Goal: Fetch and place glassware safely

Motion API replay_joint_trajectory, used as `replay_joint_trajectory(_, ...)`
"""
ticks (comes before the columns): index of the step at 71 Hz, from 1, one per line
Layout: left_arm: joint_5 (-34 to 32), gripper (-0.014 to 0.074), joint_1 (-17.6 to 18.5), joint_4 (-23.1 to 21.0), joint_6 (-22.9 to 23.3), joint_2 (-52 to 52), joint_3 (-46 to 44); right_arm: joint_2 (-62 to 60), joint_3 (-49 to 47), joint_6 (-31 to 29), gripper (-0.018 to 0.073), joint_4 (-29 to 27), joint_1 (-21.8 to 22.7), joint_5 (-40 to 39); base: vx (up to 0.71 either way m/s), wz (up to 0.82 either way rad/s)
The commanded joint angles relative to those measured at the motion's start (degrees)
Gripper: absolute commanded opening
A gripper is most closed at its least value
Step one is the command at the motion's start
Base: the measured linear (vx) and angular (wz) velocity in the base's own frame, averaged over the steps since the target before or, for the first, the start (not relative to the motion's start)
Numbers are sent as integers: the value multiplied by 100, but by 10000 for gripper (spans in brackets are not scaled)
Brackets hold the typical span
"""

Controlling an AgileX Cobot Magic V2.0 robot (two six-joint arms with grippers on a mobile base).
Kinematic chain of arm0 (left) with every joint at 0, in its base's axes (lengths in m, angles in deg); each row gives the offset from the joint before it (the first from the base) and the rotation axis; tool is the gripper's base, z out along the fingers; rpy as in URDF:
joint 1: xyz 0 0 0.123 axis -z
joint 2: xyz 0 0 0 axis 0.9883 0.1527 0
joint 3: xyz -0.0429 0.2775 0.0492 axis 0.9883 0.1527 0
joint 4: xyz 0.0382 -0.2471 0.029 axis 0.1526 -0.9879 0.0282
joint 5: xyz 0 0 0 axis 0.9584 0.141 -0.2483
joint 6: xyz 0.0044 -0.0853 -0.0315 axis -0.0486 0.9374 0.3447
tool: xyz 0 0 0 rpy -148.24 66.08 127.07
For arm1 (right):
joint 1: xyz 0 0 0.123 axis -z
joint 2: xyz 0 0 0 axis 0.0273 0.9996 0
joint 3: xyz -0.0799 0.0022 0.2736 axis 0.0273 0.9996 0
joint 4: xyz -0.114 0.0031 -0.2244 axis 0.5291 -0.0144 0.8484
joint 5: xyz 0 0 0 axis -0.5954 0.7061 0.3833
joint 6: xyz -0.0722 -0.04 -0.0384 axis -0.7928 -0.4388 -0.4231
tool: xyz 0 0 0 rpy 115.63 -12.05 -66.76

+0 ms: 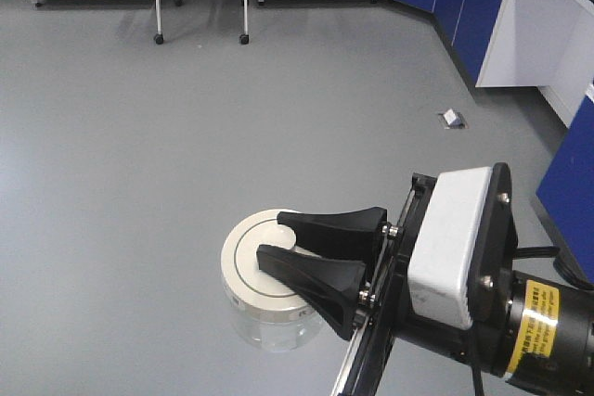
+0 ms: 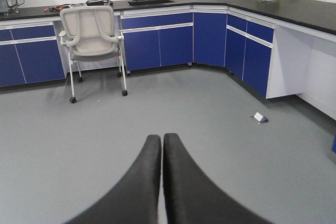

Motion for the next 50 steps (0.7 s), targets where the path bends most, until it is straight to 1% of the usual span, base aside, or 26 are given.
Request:
replay_joint_trajectory(1, -400, -7, 37, -40, 10, 48, -125, -129, -170, -25, -1, -140, -13, -441, 60, 1)
replay_joint_trajectory(50, -400, -7, 37, -40, 10, 48, -125, -129, -170, -25, -1, -141, -13, -428, 61, 6)
